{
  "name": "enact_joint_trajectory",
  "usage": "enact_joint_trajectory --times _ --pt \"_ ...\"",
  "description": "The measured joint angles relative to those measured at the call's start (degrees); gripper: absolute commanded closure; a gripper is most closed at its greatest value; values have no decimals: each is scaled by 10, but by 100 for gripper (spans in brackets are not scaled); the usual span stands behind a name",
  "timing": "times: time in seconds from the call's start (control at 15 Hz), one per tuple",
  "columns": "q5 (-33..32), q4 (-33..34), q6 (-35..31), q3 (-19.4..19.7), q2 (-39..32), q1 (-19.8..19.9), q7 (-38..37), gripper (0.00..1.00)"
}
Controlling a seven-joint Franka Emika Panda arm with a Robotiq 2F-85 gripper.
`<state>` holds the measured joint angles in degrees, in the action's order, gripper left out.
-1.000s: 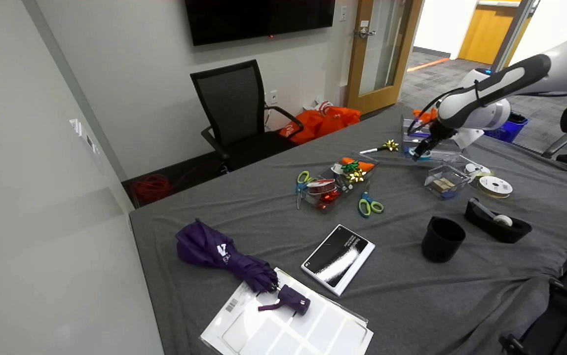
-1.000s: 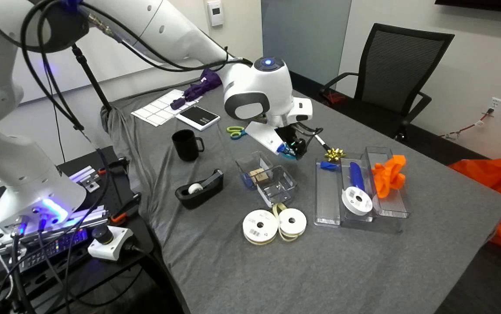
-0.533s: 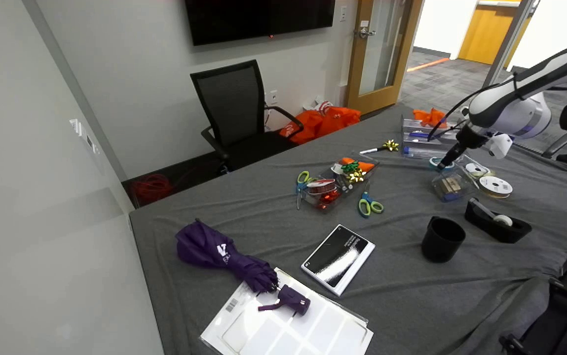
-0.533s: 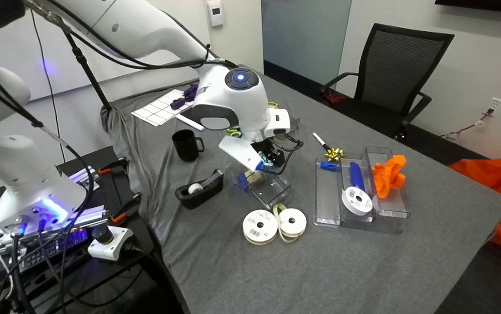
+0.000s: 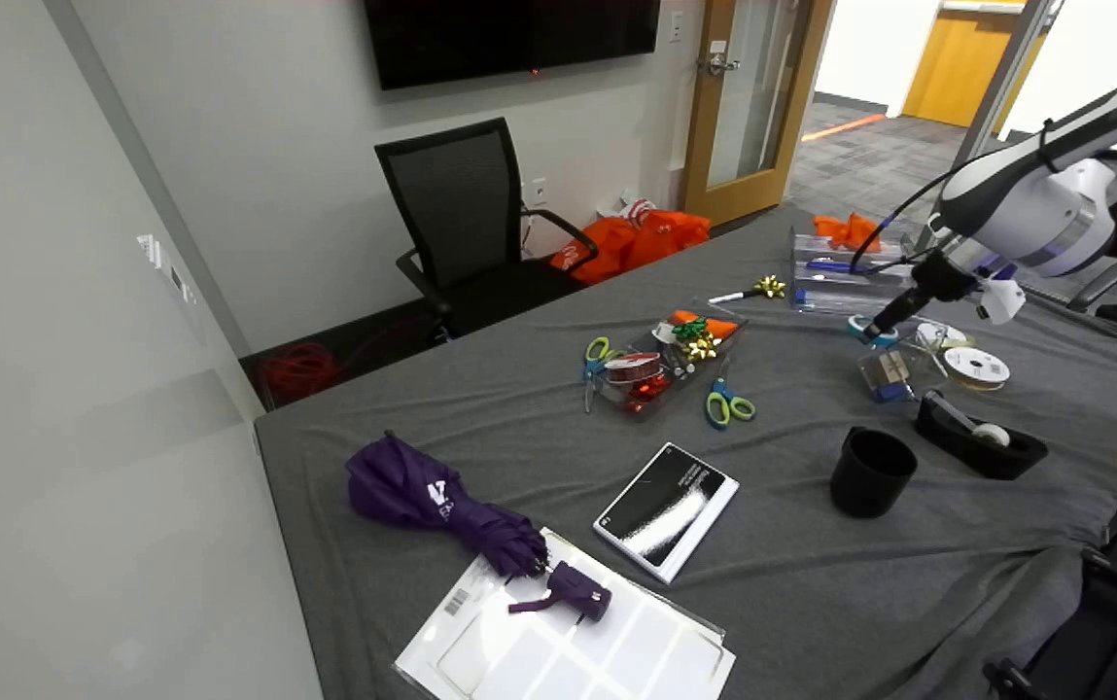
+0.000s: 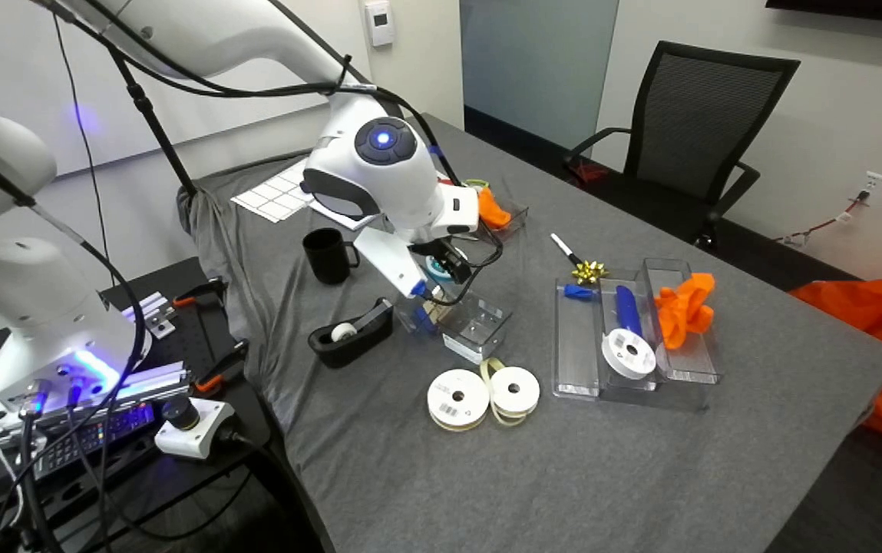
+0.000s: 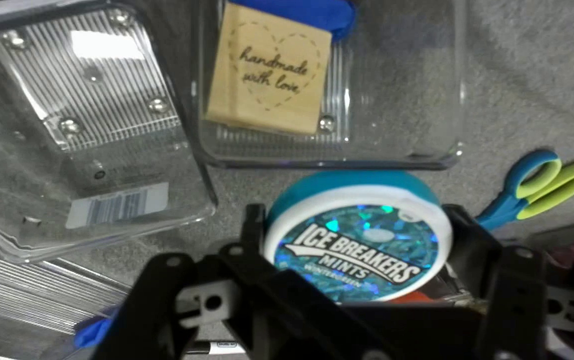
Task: Put the white and blue object in the clear container on the left.
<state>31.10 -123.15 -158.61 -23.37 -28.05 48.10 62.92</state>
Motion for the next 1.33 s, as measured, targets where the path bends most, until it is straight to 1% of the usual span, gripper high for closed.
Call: enact_joint_trajectory --times 0.4,0.6,0.8,1.13,1.27,1.33 --pt "101 -8 0 -4 16 -15 25 39" --pt "145 -10 2 6 26 -29 47 39" --pt "154 -11 5 42 38 -59 59 39" --pt "132 -11 5 131 40 -116 72 39" --pt "131 -12 5 151 39 -131 72 39" --pt "130 -12 5 153 38 -134 72 39"
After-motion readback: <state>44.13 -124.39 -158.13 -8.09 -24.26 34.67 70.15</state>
